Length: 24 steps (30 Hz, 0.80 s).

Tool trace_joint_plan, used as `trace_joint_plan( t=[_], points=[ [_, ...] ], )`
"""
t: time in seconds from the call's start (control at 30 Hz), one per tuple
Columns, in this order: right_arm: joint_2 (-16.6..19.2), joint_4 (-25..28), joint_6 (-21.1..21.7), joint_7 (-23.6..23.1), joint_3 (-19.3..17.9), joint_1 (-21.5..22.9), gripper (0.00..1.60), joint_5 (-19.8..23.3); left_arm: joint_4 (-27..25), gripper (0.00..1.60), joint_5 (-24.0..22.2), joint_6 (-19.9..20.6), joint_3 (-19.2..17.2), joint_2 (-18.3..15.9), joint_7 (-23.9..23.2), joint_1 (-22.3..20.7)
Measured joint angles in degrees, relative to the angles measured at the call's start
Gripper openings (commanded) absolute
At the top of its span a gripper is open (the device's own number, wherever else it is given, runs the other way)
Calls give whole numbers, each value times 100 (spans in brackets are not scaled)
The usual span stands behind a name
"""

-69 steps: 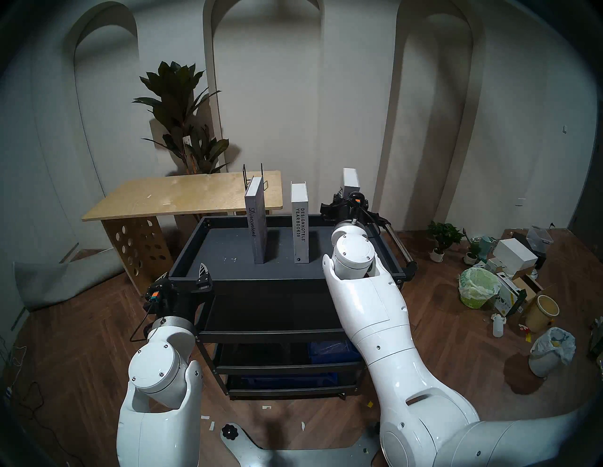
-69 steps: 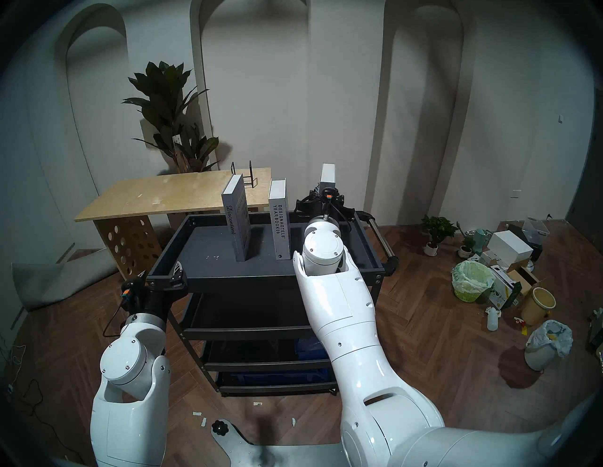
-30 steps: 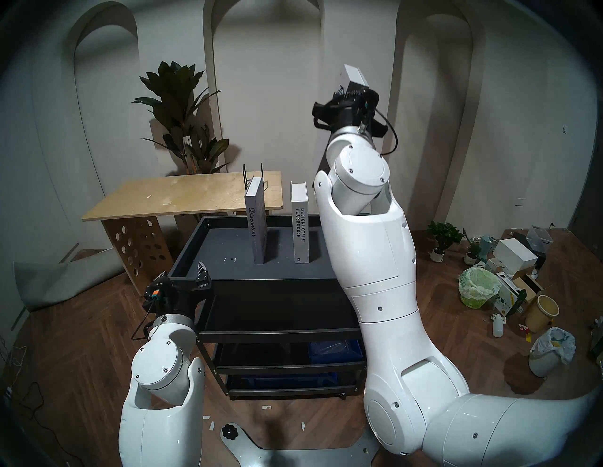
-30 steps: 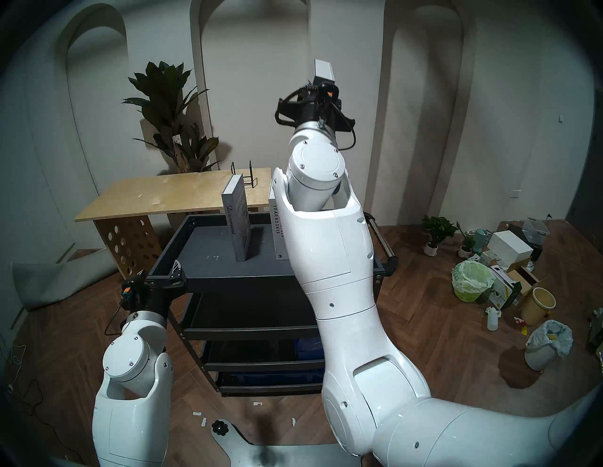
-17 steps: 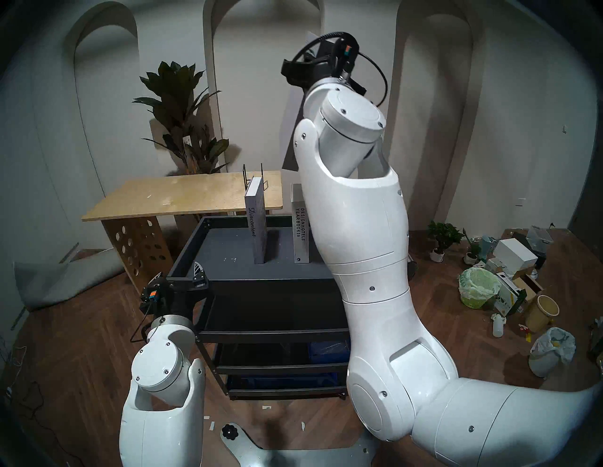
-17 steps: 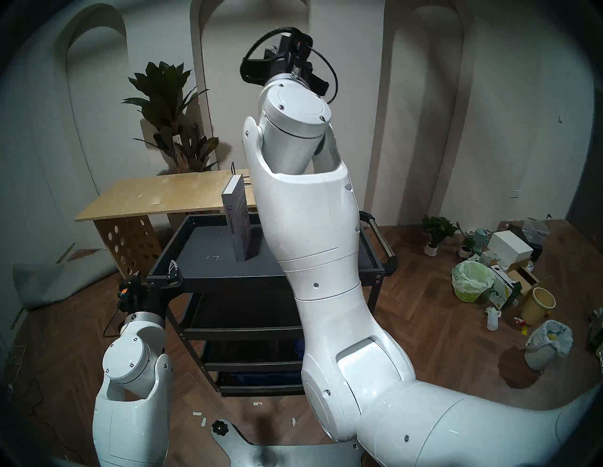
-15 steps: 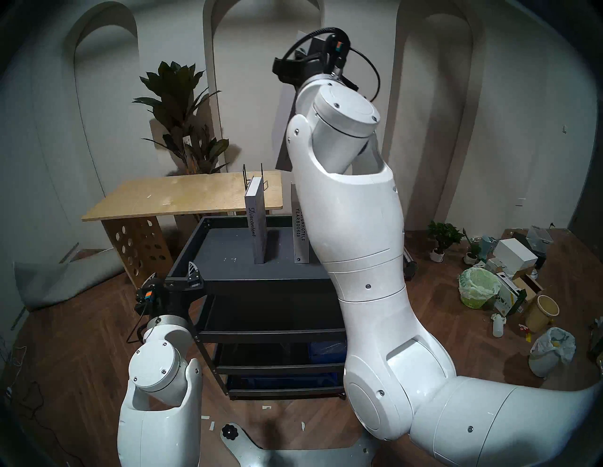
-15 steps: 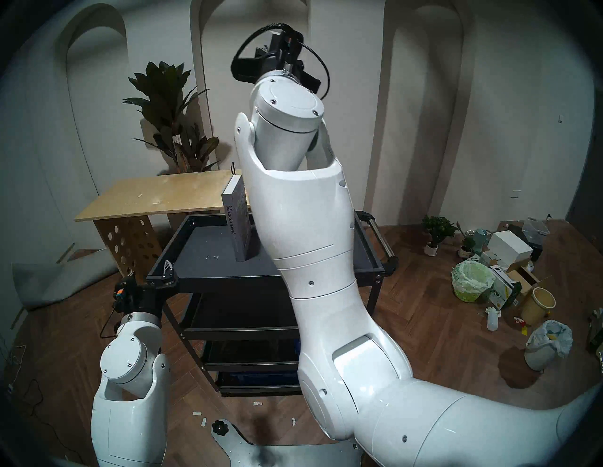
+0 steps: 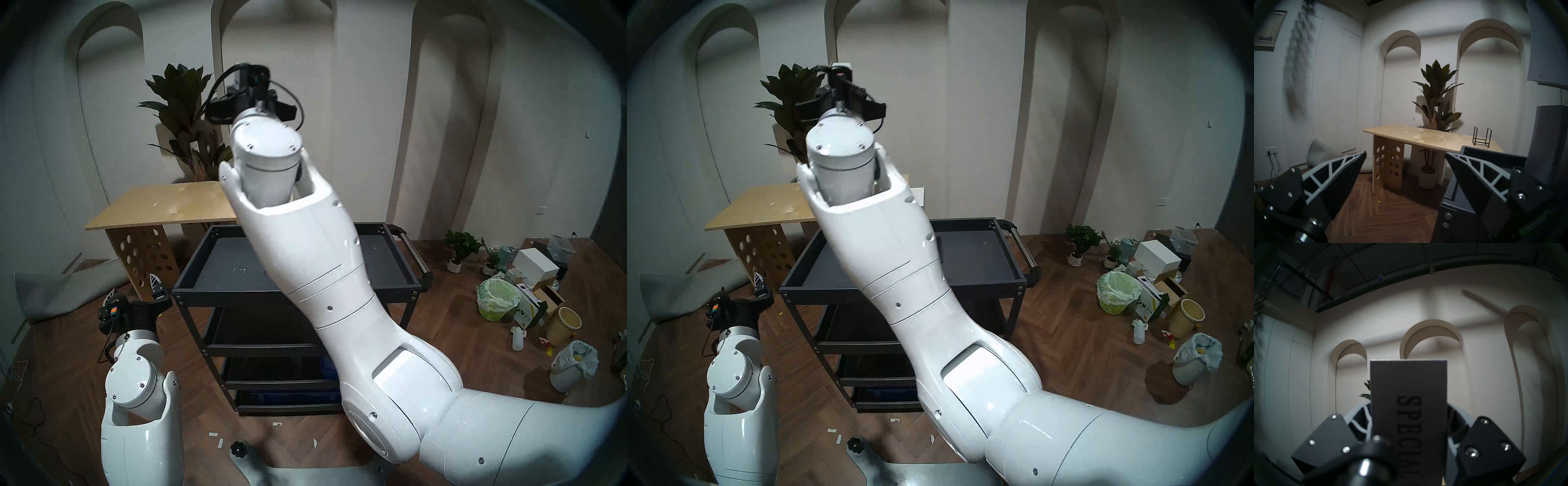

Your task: Sort the books onto the shelf by size, largest to the left

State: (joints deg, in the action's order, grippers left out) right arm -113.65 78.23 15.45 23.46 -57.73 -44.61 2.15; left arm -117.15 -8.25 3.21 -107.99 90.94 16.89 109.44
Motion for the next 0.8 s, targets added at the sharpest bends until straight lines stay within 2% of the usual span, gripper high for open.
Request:
trace_joint_plan(
  t=[0.33, 0.8],
  points=[
    [-29, -1321, -868, 385, 842, 64, 0, -26, 168, 160, -220, -10, -346, -31, 101, 6],
    [-32, -2698, -2035, 785, 1084, 159, 0, 628, 443, 160, -465, -7, -556, -125, 22, -23]
  ],
)
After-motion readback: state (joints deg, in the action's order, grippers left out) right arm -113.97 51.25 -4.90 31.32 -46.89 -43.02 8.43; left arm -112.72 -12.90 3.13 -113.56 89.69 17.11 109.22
